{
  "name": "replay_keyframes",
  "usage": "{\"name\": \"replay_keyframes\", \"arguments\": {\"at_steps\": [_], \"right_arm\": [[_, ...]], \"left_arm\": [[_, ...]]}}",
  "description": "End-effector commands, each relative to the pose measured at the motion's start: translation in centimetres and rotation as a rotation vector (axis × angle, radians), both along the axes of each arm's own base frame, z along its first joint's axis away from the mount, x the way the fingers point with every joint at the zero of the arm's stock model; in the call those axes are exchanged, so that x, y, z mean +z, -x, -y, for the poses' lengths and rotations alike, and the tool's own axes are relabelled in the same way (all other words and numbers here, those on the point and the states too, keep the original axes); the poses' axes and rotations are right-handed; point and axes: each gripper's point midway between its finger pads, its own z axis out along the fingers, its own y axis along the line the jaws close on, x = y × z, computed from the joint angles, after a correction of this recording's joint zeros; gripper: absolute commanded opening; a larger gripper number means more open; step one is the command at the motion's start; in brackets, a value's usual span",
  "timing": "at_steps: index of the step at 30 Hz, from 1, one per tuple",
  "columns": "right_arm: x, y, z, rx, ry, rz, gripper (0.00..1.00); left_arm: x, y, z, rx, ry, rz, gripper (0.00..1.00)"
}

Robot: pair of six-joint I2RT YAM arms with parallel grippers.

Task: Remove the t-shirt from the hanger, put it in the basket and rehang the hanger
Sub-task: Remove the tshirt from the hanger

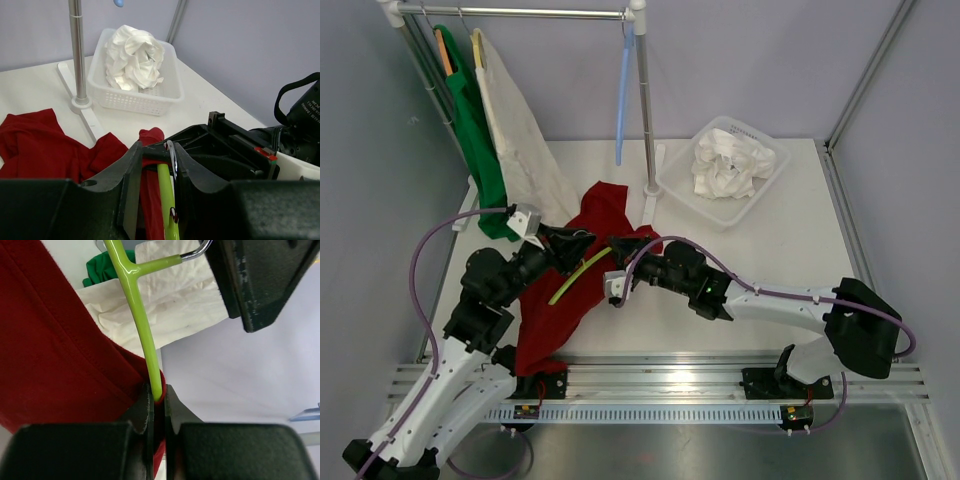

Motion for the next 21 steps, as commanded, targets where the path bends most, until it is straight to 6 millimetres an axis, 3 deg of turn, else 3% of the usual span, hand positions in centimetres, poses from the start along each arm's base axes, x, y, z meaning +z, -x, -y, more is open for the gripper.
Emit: {"name": "replay_keyframes", "arguments": {"at_steps": [1, 3, 9, 17, 21], "right_arm": [[5.9, 1.2, -1.1, 0.074, -0.075, 0.162, 0.00], [5.3, 1.1, -1.2, 0.074, -0.019, 0.139, 0.00], [6.4, -0.2, -1.1, 0.012, -0.013, 0.231, 0.00], [7.4, -1.7, -1.3, -0.054, 0.022, 0.260, 0.00], [8.1, -1.8, -1.2, -0.061, 0.019, 0.272, 0.00]], "left_arm": [[2.2, 0.2, -0.7, 0.030, 0.023, 0.074, 0.32], [1.6, 0.4, -0.8, 0.028, 0.014, 0.057, 0.32], [1.8, 1.3, -1.0, 0.015, 0.029, 0.074, 0.34], [1.7, 2.1, -1.2, 0.006, 0.038, 0.086, 0.50], [1.6, 2.0, -1.6, 0.029, 0.044, 0.095, 0.52]]}}
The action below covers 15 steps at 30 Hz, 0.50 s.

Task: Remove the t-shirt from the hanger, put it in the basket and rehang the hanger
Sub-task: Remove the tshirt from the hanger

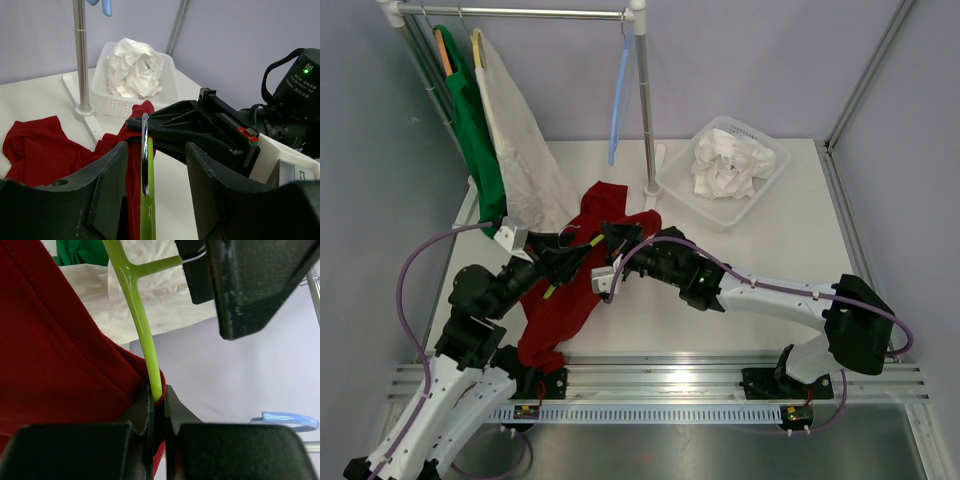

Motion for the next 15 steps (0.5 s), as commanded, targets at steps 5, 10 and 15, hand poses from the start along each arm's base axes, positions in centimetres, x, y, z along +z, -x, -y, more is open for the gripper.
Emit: {"name": "replay_keyframes", "arguments": {"at_steps": [5, 10, 15], "right_arm": [[5.5, -0.1, 0.4, -0.031, -0.103, 0.090, 0.00], [5.7, 0.1, 0.8, -0.027, -0.119, 0.079, 0.00], [6.0, -0.2, 0.9, -0.040, -0.126, 0.088, 0.00]], "left_arm": [[0.4, -0.4, -0.4, 0.030, 0.009, 0.031, 0.44], [-0.2, -1.1, -0.3, 0.044, -0.009, 0.005, 0.29], [-0.6, -1.2, -0.4, 0.050, -0.011, -0.006, 0.39]]}}
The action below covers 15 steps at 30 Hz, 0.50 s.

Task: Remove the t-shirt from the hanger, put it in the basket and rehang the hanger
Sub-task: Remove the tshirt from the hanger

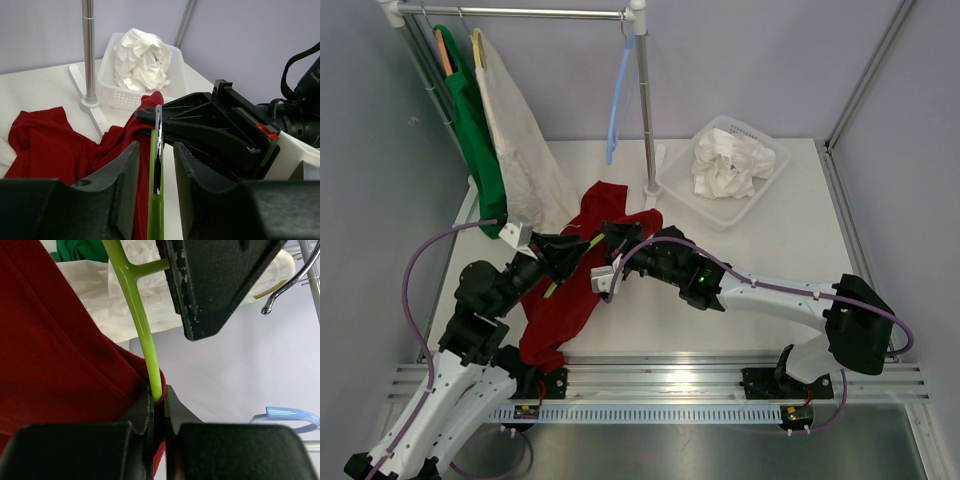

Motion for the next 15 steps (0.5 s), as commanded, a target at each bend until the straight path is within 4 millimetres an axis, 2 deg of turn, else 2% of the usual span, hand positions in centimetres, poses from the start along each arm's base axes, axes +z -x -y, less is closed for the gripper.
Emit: {"name": "replay_keyframes", "arguments": {"at_steps": [1, 15], "right_arm": [[5.9, 0.0, 0.8, -0.026, -0.139, 0.081, 0.00], [6.8, 0.0, 2.1, -0.040, -0.172, 0.087, 0.00]], "left_arm": [[0.6, -0.4, -0.3, 0.023, 0.009, 0.025, 0.40], [0.2, -0.5, -0.2, 0.025, 0.006, 0.014, 0.39]]}}
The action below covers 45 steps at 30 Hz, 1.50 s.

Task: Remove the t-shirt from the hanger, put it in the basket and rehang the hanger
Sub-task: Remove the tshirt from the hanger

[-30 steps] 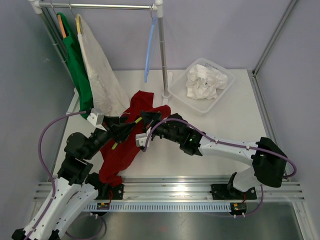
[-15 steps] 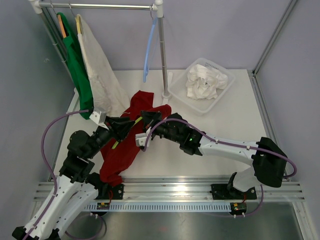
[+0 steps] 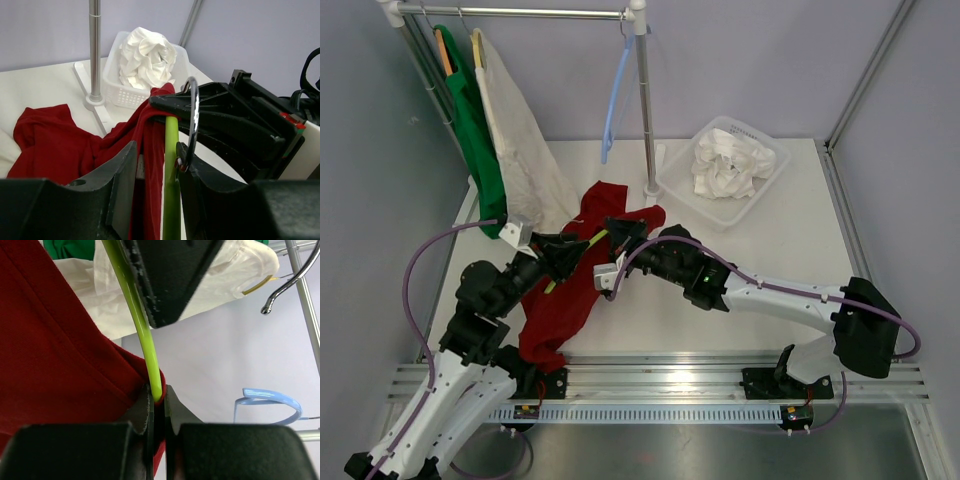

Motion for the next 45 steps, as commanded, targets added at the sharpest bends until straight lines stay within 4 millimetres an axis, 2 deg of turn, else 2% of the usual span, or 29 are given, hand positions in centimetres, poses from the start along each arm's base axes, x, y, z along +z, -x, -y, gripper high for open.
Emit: {"name": "replay_keyframes", "arguments": {"at_steps": [1, 3, 6, 13, 16, 17, 20, 26, 27, 28, 30, 32, 37, 42, 43, 45], "right_arm": [[5.6, 0.0, 1.5, -0.027, -0.148, 0.075, 0.00], [5.6, 0.0, 1.5, -0.025, -0.147, 0.075, 0.00], [5.5, -0.1, 1.4, -0.029, -0.148, 0.075, 0.00], [5.2, 0.1, 1.5, -0.019, -0.141, 0.071, 0.00], [4.8, 0.0, 1.3, -0.021, -0.131, 0.067, 0.00], [4.6, 0.0, 1.2, -0.021, -0.125, 0.065, 0.00], [4.4, -0.1, 1.2, -0.026, -0.120, 0.068, 0.00], [4.6, 0.0, 1.1, -0.019, -0.140, 0.069, 0.00], [4.6, 0.1, 1.1, -0.016, -0.145, 0.069, 0.05], [4.8, 0.1, 1.1, -0.013, -0.156, 0.071, 0.20], [4.7, 0.2, 1.0, -0.003, -0.163, 0.067, 0.37], [4.7, 0.3, 1.0, -0.001, -0.182, 0.058, 0.47], [5.0, 0.6, 1.3, 0.008, -0.220, 0.033, 0.66], [4.6, 1.2, 2.0, 0.019, -0.285, 0.009, 0.74], [5.6, 1.4, 2.4, 0.021, -0.342, 0.022, 0.79], [5.4, 1.7, 2.9, 0.025, -0.369, 0.024, 0.82]], "left_arm": [[0.5, -0.1, 0.2, -0.007, 0.005, 0.022, 0.38], [0.4, -0.1, 0.4, -0.022, 0.001, 0.020, 0.31], [0.4, -0.2, 0.3, -0.012, 0.000, 0.015, 0.26], [0.9, 0.0, 0.1, -0.005, 0.003, 0.036, 0.28], [0.9, 0.0, 0.1, -0.006, 0.001, 0.039, 0.19], [0.9, 0.0, 0.1, -0.006, 0.001, 0.039, 0.12], [0.5, -0.2, 0.1, -0.004, -0.006, 0.028, 0.01], [0.4, -0.4, 0.4, -0.012, -0.013, 0.026, 0.00], [0.4, -0.4, 0.4, -0.012, -0.013, 0.026, 0.00], [0.4, -0.5, 0.4, -0.012, -0.014, 0.027, 0.00], [0.5, -0.4, 0.4, -0.010, -0.013, 0.029, 0.00], [0.6, -0.3, 0.3, -0.008, -0.010, 0.033, 0.00], [1.0, 0.0, 0.4, -0.018, 0.012, 0.063, 0.00], [1.6, 0.2, 0.6, -0.035, 0.049, 0.099, 0.00], [1.6, 0.1, 0.6, -0.029, 0.051, 0.100, 0.00], [1.7, -0.1, 0.6, -0.026, 0.051, 0.096, 0.00]]}}
